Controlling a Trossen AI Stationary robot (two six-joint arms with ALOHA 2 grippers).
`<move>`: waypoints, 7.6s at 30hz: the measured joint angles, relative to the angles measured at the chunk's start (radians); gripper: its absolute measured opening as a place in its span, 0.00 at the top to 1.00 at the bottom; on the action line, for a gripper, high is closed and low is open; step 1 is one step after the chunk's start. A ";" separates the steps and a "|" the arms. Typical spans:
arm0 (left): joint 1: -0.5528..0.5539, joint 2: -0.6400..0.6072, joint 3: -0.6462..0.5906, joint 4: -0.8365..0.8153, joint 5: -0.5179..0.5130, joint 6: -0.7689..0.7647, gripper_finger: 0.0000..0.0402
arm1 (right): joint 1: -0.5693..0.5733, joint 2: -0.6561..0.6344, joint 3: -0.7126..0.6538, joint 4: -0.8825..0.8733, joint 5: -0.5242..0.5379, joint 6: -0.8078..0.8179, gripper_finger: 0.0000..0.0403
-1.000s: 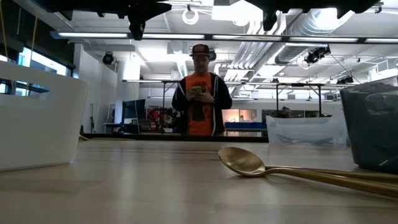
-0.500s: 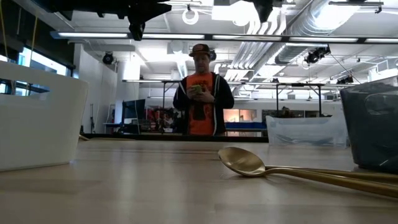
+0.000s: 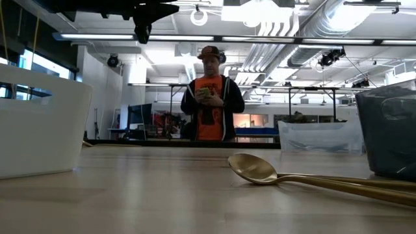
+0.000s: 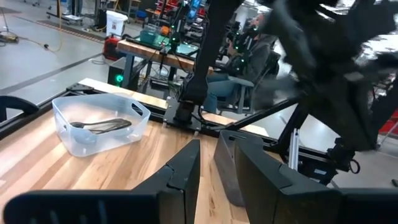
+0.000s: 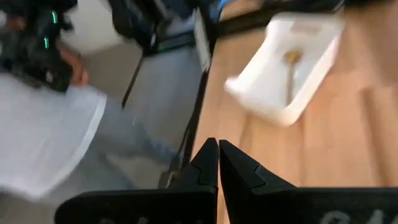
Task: Sort silverware by color (type)
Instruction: Put the gold spoon into the white bin
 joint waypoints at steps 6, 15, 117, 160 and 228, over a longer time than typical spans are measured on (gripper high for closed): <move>0.000 0.000 0.000 0.001 0.023 0.029 0.78 | 0.122 0.197 0.191 -0.279 0.097 0.148 1.00; 0.000 0.000 0.001 0.012 0.066 0.024 0.99 | 0.186 0.413 0.269 -0.399 0.035 0.468 1.00; 0.072 0.000 0.001 -0.018 -0.019 -0.023 1.00 | 0.194 0.704 0.270 -0.580 0.169 0.455 0.97; 0.085 -0.004 0.001 -0.013 0.057 -0.009 1.00 | 0.220 0.484 0.267 -0.555 0.260 0.421 1.00; 0.122 -0.025 0.002 0.106 0.029 0.135 1.00 | -0.370 -0.240 -0.488 0.677 0.129 -0.205 1.00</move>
